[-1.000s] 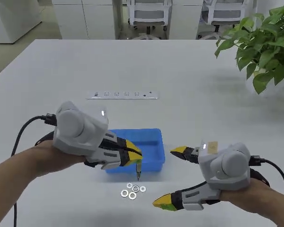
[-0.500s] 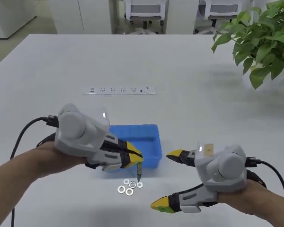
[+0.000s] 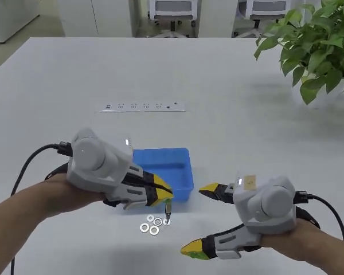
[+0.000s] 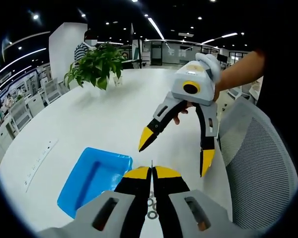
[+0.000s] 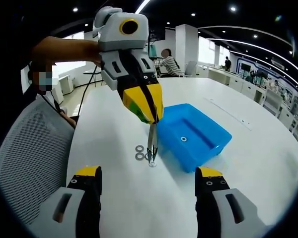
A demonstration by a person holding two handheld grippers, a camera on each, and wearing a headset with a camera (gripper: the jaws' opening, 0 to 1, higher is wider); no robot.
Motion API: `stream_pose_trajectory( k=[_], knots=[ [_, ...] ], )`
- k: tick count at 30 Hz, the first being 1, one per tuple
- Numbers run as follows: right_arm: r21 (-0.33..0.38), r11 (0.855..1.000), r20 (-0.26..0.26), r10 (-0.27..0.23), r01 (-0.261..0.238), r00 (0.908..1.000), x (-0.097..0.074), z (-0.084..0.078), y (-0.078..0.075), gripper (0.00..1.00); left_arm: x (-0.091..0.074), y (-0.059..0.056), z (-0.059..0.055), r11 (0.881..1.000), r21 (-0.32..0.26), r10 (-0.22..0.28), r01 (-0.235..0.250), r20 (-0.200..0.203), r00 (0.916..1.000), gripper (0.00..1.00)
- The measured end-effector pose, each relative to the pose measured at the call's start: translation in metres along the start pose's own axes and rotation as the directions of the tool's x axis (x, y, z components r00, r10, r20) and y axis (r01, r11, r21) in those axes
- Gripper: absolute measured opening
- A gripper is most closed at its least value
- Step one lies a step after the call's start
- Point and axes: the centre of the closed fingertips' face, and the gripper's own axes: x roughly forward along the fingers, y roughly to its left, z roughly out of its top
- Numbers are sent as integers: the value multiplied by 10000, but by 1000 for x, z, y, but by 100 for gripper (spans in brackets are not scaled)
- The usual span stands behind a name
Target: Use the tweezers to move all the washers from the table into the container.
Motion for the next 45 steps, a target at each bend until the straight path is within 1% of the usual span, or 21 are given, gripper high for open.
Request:
stream_pose_trajectory(
  k=[12, 14, 20, 24, 30, 36, 38, 40, 45],
  knots=[
    [80, 9999, -109, 79, -78, 9999, 2, -6, 3, 77, 5, -4, -6, 10000, -2, -97, 97, -50, 9999, 6],
    [68, 9999, -108, 103, -102, 9999, 2, -6, 4, 77, 5, -4, -6, 10000, -5, -92, 92, -4, 10000, 6],
    [-1, 9997, -119, 233, -233, 9997, 5, -6, 5, 72, 5, -5, -6, 9999, 62, -111, 111, 8, 9999, 6],
    [-184, 9990, -106, 398, -400, 9992, 9, -2, 6, 69, 5, -6, -6, 9998, 149, -139, 140, -39, 9999, 6],
    [-614, 9952, -107, 756, -762, 9971, 16, 6, 6, 59, 3, -7, -6, 9994, 317, -151, 156, -170, 9997, 6],
    [-1135, 9875, -189, 1077, -1092, 9940, 25, 12, 5, 45, 3, -8, -7, 9989, 442, -174, 184, -239, 9996, 6],
    [-1276, 9847, -242, 1165, -1187, 9929, 29, 13, 5, 42, 3, -9, -7, 9987, 472, -189, 202, -280, 9994, 6],
    [-1429, 9814, -417, 1234, -1281, 9915, 32, 11, 4, 39, 3, -9, -6, 9983, 534, -206, 225, -354, 9992, 6],
    [-1654, 9751, -509, 1414, -1480, 9886, 35, 13, 5, 34, 4, -10, -6, 9973, 666, -272, 301, -436, 9987, 6]
  ],
)
